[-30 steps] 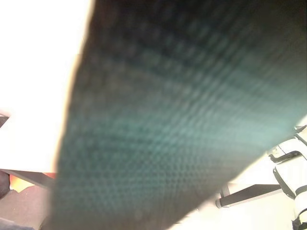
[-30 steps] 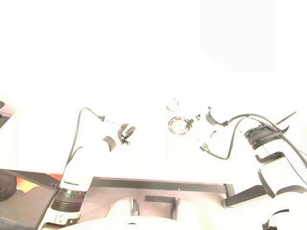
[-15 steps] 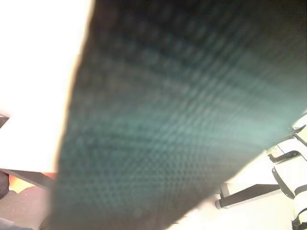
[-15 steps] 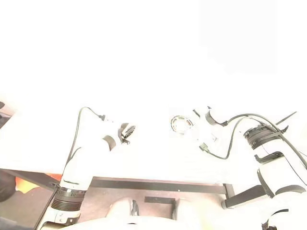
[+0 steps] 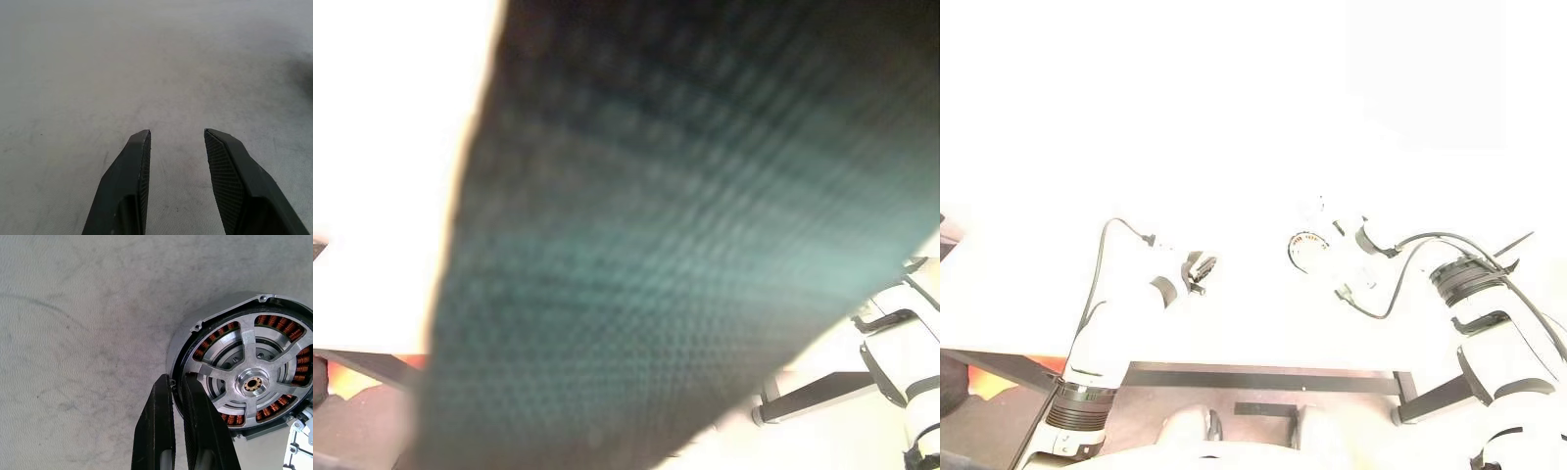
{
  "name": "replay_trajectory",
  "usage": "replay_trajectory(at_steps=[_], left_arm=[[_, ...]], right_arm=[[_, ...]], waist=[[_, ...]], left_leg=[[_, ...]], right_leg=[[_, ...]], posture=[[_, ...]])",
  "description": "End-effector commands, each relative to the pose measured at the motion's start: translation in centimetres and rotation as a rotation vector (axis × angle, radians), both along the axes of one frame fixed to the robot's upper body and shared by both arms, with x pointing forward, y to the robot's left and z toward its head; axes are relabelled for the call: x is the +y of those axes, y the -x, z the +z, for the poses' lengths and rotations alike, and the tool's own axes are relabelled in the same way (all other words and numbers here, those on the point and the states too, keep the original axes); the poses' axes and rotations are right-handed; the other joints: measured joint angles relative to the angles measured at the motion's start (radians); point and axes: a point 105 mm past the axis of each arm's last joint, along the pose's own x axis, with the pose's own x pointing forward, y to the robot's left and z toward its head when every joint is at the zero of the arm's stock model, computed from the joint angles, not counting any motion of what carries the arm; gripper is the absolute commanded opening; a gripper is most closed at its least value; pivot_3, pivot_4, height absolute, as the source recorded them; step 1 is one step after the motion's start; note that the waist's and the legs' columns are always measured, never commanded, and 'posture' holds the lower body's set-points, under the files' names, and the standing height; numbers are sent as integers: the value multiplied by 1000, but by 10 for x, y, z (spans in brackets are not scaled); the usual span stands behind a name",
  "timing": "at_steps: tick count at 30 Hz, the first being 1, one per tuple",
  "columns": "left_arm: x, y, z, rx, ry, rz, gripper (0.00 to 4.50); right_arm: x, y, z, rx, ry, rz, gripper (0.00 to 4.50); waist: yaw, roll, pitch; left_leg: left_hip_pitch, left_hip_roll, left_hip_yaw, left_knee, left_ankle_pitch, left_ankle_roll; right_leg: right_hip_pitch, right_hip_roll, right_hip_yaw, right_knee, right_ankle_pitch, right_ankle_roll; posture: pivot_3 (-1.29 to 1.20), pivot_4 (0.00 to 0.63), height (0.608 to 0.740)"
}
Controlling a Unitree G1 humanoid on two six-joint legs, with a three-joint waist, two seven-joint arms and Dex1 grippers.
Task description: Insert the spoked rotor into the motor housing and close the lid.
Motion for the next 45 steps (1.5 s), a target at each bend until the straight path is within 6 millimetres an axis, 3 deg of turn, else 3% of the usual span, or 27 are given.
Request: replay_trajectory(at_steps=[1, 4, 9, 12, 21, 26, 31, 36, 45], left_arm=[[-1, -2, 10, -44, 5, -1, 1835], [-1, -2, 9, -42, 4, -2, 1835], [-2, -1, 7, -37, 6, 2, 1835], [-3, 0, 5, -34, 7, 2, 1835], [-5, 3, 1, -26, 15, 14, 1835], [-3, 5, 0, -22, 16, 27, 1835], [6, 10, 0, -18, 4, 49, 1835], [16, 14, -1, -11, -15, 68, 1835], [16, 15, -1, -8, -22, 68, 1835]], right_arm=[[16, -9, 27, -57, -135, -54, 19], [22, -8, 33, -11, -190, -126, 19], [44, 4, 57, 303, -400, -456, 19], [54, 2, 72, 407, -469, -624, 19], [62, -4, 109, 673, -555, -1122, 19], [66, -10, 103, 749, -533, -1251, 19], [68, -20, 78, 734, -514, -1377, 19], [83, -21, 69, 747, -524, -1394, 19], [96, -18, 61, 758, -528, -1418, 19]], waist=[[-3, 0, 0], [-1, 1, 1], [5, 1, 1], [6, 2, 1], [18, 3, 1], [34, 3, 2], [34, 4, 2], [32, 4, 3], [36, 5, 3]], left_leg=[[0, 0, 0, 0, 0, 0], [0, 1, 0, 0, 1, -1], [-3, 1, 0, -2, 3, 2], [-5, 1, -1, -4, 2, 3], [-9, 0, -1, -5, 3, 1], [-7, 0, -1, -6, 3, -6], [-7, 0, -1, -7, 6, -11], [-7, 0, 0, -8, 6, -12], [-7, 0, 0, -9, 7, -13]], right_leg=[[0, 0, 0, 0, 0, 0], [-1, 1, 0, 0, 0, 0], [-3, 1, 0, 0, 0, -1], [-6, 1, 0, 0, 0, -1], [-13, 1, 0, 0, 0, -1], [-12, 1, 0, 0, 0, -1], [-12, 1, 0, 1, 0, -1], [-13, 2, 0, 1, 0, -1], [-13, 2, 0, 0, 0, -1]], posture=[[0, 0, 740], [0, 0, 740], [0, 0, 740], [0, 0, 740], [0, 0, 740], [0, 0, 740], [0, 0, 740], [0, 0, 740], [0, 0, 740]])
